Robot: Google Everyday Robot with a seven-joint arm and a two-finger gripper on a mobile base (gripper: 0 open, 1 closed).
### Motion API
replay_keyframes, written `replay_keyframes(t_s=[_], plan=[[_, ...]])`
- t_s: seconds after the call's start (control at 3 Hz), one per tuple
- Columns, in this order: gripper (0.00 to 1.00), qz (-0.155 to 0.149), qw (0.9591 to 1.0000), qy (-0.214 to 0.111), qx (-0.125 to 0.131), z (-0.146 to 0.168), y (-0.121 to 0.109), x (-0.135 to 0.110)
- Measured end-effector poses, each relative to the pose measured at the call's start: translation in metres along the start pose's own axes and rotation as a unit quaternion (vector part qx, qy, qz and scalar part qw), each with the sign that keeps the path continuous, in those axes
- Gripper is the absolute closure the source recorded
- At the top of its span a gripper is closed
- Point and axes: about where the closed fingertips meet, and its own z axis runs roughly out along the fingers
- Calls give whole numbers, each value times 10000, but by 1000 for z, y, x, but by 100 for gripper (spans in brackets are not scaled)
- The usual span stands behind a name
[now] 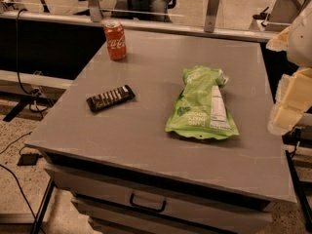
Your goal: Pick green rice chip bag
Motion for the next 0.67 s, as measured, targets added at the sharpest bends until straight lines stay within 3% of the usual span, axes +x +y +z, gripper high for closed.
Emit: replay_keyframes(t_s=[0.33, 0.67], plan=[[0, -28, 10000, -16, 19, 1, -2, -1], [0, -338, 9990, -185, 208, 15, -30, -13]])
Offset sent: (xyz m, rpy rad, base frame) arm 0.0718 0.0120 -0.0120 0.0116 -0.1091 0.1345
